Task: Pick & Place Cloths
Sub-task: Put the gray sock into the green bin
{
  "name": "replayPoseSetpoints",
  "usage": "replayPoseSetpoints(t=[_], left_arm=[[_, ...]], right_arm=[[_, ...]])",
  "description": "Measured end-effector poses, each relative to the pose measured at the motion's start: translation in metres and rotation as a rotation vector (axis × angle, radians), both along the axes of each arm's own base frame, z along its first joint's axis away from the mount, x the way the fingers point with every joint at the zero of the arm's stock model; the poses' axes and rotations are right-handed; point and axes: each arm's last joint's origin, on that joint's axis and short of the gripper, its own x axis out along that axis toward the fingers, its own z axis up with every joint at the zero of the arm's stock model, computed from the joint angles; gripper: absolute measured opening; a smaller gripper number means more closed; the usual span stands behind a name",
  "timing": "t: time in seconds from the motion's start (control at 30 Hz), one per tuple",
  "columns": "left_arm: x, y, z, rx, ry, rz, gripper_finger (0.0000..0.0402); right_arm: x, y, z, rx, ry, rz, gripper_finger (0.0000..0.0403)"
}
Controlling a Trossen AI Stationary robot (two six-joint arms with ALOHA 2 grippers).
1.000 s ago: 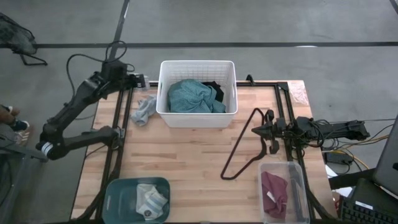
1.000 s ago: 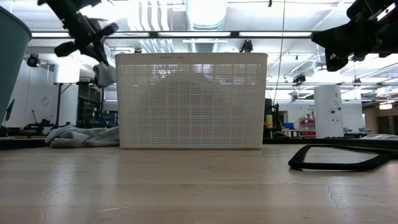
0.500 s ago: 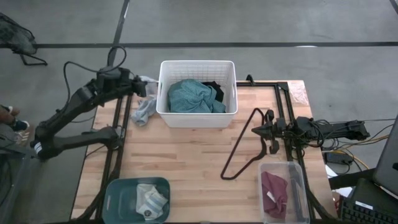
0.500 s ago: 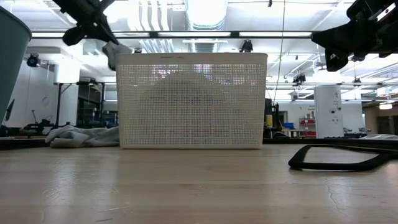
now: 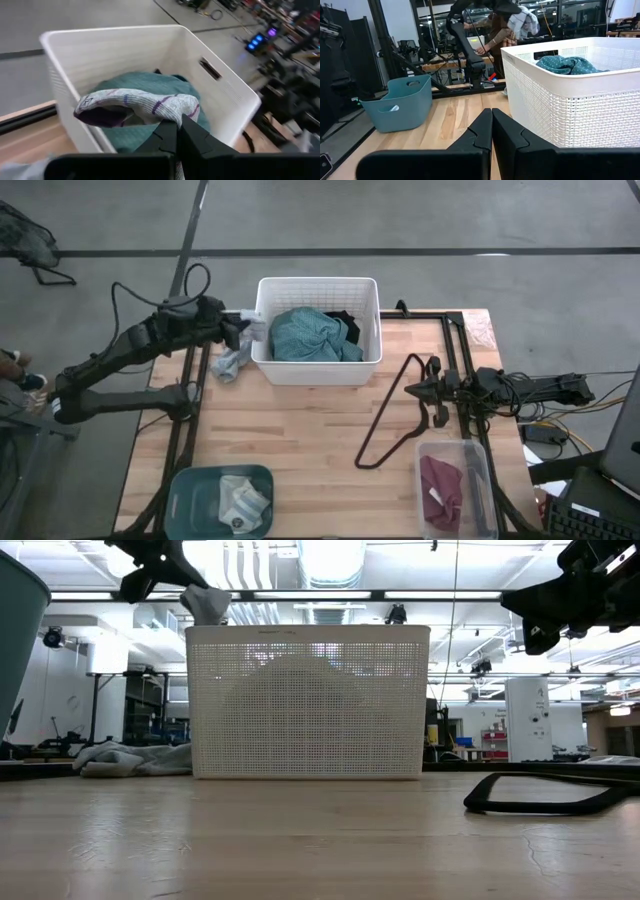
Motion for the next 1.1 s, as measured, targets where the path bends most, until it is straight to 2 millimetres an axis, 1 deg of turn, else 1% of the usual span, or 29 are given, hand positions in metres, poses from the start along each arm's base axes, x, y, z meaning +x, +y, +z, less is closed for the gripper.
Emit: replayPoseSetpoints(t=[0.17,0.3,0.43,0.6,0.73,0.83,0.93,1.1], left_arm=[[0.008,-0.011,0.002,0.009,-0.017,-0.106,0.0004],[0.011,-0.025,0.003,0.03,-0.017,-0.328,0.0006],[0.01,-0.039,0.008,-0.05,-0.07,-0.471,0.0005],[0.008,-0.06,0.005,-0.292,-0.079,-0.648,0.0005],[0.01,-0.082,0.0,-0.486,-0.029,-0.712,0.0007],[0.014,-0.1,-0.005,-0.606,0.03,-0.73,0.0004],[0.019,-0.123,-0.01,-0.71,0.095,-0.743,0.0004],[0.026,-0.164,-0.025,-0.825,0.229,-0.713,0.0006]], right_arm=[[0.0,0.0,0.0,0.0,0.0,-0.001,0.0008],[0.0,0.0,0.0,0.0,0.0,-0.001,0.0008],[0.0,0.0,0.0,0.0,0.0,0.0,0.0008],[0.0,0.0,0.0,0.0,0.001,0.0,0.0008],[0.0,0.0,0.0,0.0,0.001,-0.001,0.0008],[0.0,0.0,0.0,0.0,0.001,0.0,0.0008],[0.0,0.0,0.0,0.0,0.0,0.0,0.0008],[0.0,0.0,0.0,0.0,0.0,0.0,0.0008]])
